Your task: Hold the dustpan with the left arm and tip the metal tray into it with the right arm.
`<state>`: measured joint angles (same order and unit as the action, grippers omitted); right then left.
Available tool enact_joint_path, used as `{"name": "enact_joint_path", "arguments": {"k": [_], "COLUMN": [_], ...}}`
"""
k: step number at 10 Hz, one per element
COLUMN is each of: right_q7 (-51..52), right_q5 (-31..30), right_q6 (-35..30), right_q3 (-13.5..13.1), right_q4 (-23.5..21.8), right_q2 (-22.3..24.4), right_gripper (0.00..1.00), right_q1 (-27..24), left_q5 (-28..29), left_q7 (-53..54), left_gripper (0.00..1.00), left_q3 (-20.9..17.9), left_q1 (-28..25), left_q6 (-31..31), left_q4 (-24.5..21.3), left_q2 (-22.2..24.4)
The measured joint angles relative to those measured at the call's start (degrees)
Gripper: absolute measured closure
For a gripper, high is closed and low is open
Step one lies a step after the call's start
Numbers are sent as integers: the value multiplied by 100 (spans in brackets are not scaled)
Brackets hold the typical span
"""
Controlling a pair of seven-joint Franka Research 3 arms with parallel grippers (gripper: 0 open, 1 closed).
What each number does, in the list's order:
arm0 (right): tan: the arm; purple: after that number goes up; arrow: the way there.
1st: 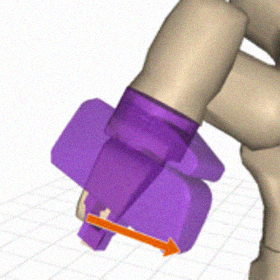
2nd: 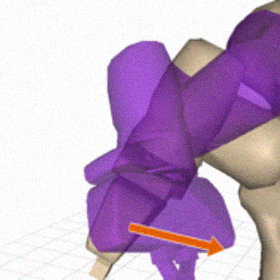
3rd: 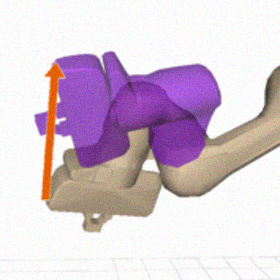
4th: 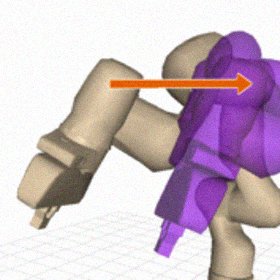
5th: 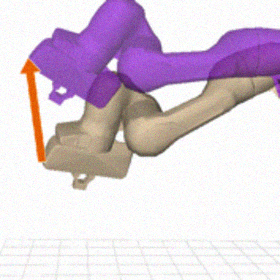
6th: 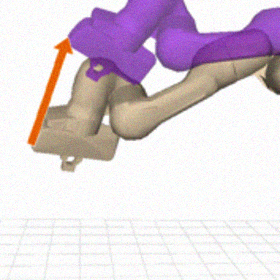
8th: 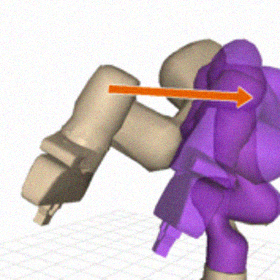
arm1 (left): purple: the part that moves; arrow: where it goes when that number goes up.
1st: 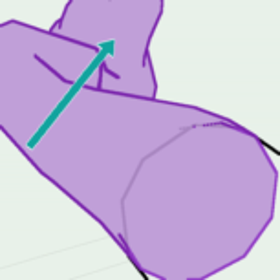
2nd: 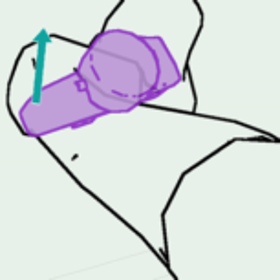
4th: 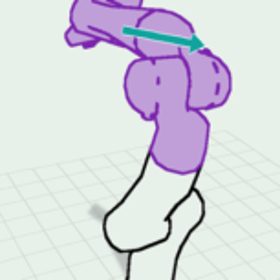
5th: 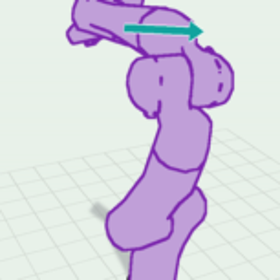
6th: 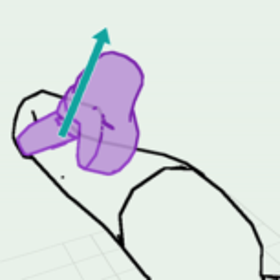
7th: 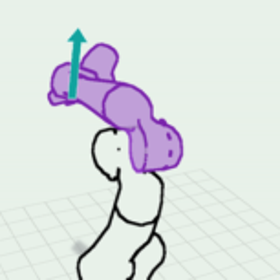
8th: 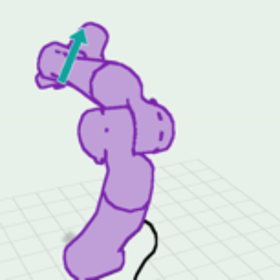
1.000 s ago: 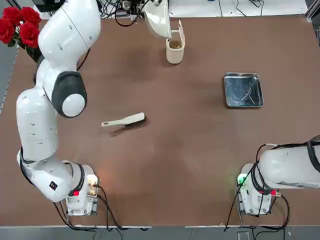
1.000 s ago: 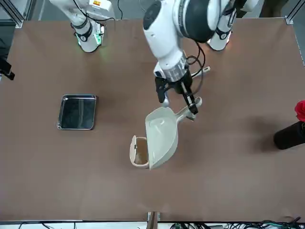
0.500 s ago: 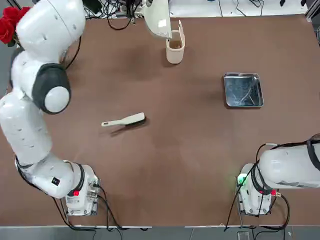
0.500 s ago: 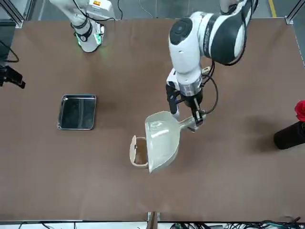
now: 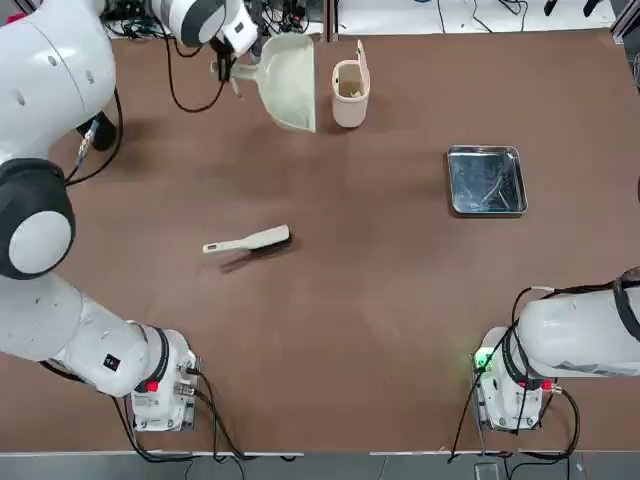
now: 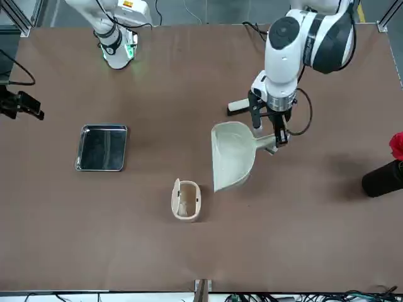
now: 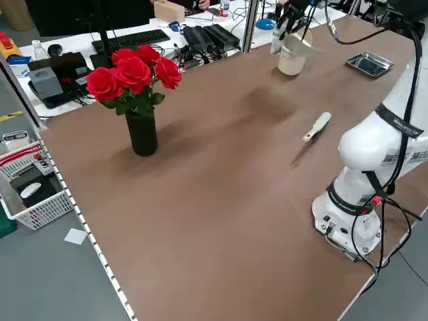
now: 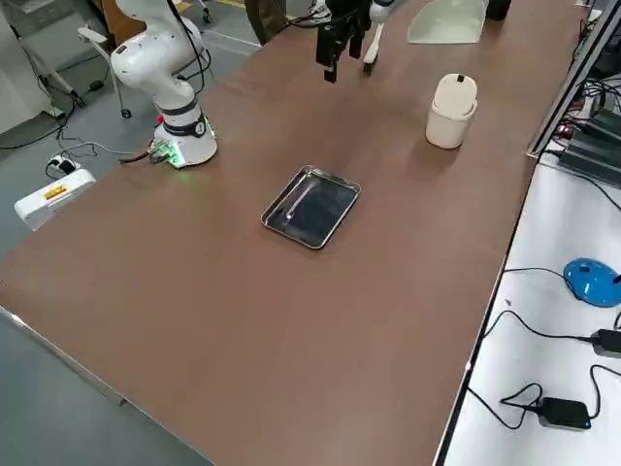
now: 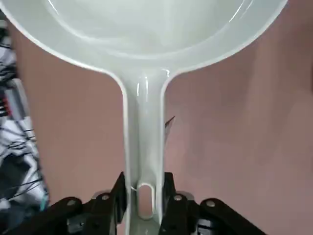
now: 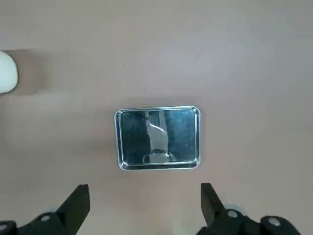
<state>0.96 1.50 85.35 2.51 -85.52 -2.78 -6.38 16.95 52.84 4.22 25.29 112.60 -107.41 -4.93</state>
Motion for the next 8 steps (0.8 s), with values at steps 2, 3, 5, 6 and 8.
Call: {"name": "enact_joint_path", "arguments": {"k": [2,3,5,6,8], "right_q7": [0,0,0,0,0], "right_q5": [36,38,41,41,34], "right_q6": [-7,-9,-13,-13,-12], "right_q3": [-3,-4,-4,-10,-24], "right_q4": [-3,-14,-67,-90,-102], "right_q2": [0,0,0,0,3], "right_gripper": [0,0,0,0,0], "right_q1": [-1,-2,-2,-4,-18], "left_q5": [-308,-365,-383,-383,-384], "left_q7": [566,825,926,926,927], "left_gripper": [67,67,67,67,67], "left_q3": [-66,-74,-80,-88,-106], "left_q1": [-255,-369,-482,-526,-642], "left_q6": [172,442,975,1240,1607], "left_q4": [-518,-811,-1422,-1690,-2107], "left_q2": [22,23,22,21,22]}}
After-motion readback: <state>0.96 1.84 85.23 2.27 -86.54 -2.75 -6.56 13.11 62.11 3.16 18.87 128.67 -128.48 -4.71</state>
